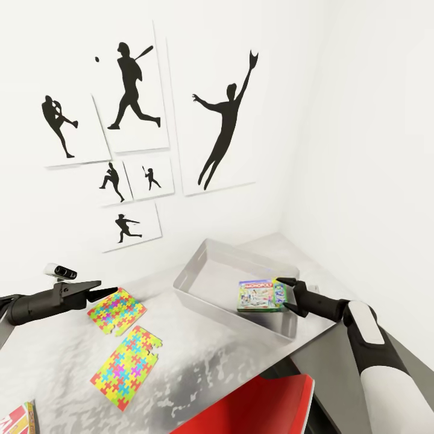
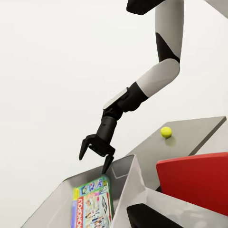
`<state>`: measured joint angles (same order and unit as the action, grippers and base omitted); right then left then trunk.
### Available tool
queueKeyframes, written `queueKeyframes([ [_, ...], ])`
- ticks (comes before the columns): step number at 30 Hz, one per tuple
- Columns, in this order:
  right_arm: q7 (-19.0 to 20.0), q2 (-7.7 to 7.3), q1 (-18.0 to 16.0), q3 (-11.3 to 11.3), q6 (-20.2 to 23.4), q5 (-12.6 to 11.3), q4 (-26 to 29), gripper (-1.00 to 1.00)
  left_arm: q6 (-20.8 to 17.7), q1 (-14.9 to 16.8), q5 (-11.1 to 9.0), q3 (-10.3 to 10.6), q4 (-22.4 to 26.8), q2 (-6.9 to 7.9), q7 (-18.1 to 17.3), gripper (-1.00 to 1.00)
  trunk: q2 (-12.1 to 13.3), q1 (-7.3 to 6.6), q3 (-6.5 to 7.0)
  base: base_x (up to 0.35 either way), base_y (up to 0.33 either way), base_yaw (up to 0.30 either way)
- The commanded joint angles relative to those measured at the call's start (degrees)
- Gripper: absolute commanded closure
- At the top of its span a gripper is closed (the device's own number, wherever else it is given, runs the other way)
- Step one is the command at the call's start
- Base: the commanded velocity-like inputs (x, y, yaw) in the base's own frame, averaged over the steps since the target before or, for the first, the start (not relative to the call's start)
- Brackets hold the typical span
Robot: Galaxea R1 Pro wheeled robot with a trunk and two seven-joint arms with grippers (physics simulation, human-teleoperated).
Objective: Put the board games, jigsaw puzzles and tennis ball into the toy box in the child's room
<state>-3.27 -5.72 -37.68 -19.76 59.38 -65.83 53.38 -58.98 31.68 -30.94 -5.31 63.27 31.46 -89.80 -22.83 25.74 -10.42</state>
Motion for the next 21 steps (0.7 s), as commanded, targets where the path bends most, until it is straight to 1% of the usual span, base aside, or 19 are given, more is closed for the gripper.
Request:
queueKeyframes([
  [1, -0.6, 0.01, 0.0, -0.1, 0.4, 2.1, -0.8, -1.00, -0.6, 0.0, 0.0, 0.0, 0.0, 0.04, -0.2, -1.00, -0.1, 0.05, -0.13, 0.000, 0.000, 0.000],
  [21, -0.5, 0.11, 0.0, 0.0, 0.6, 1.9, 1.2, -1.00, -0.6, 0.0, 0.0, 0.1, 0.0, 0.09, -0.2, -1.00, -0.1, 0.05, -0.13, 0.000, 0.000, 0.000],
])
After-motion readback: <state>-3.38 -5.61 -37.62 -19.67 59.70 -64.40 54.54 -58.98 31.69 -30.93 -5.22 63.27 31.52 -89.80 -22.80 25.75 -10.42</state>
